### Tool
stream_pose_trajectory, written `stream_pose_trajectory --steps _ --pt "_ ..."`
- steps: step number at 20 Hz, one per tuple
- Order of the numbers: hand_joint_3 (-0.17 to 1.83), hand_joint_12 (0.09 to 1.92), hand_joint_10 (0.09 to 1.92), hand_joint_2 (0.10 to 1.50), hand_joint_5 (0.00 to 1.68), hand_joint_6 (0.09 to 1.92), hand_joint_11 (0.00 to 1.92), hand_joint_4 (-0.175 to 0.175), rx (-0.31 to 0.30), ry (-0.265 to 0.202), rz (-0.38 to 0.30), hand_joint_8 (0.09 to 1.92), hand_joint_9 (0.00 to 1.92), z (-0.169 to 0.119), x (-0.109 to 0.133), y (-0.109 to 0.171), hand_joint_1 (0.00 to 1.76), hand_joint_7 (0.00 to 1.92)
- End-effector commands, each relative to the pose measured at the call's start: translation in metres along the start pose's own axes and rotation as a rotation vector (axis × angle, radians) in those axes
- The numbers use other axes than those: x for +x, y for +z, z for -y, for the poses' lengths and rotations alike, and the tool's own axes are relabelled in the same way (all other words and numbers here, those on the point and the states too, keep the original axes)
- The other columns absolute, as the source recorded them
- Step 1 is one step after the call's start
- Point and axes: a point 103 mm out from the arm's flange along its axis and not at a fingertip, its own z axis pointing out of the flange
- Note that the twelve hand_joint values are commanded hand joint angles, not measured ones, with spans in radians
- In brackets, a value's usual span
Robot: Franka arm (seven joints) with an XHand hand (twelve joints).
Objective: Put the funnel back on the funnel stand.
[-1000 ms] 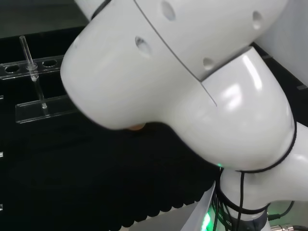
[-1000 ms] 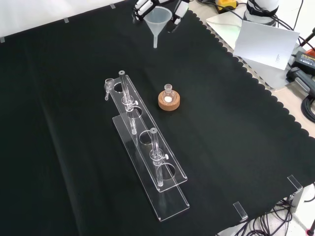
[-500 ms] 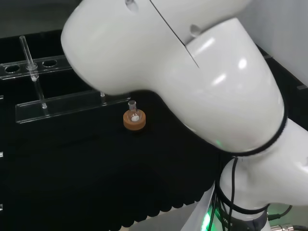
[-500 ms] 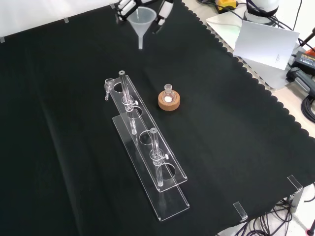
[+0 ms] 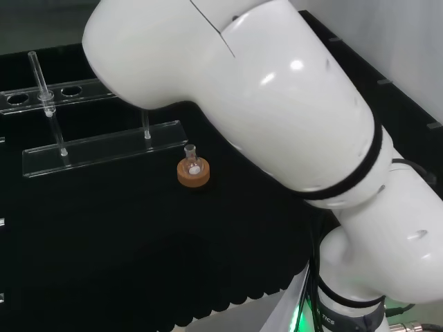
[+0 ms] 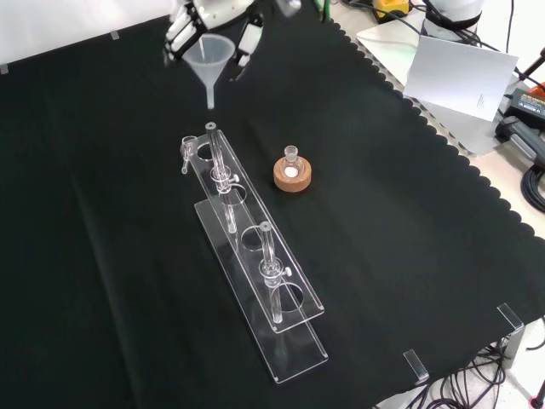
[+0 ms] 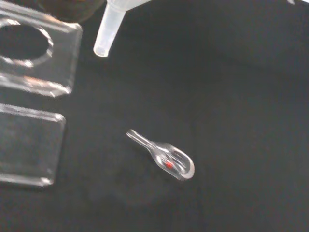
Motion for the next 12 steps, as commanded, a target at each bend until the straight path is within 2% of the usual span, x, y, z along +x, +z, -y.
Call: stream_pose_trajectory --steps 1,12 --pt "-0.17 1.1 0.42 1.04 0.69 0.67 0.78 -0.017 -0.019 -0.065 -0.029 0.73 1.01 -0.029 0.03 -0.001 0.93 0.67" --pt "-0.17 1.09 0.41 1.04 0.7 0.68 0.78 -0.017 -0.001 -0.073 -0.033 0.73 1.02 -0.047 0.038 0.017 0.93 0.67"
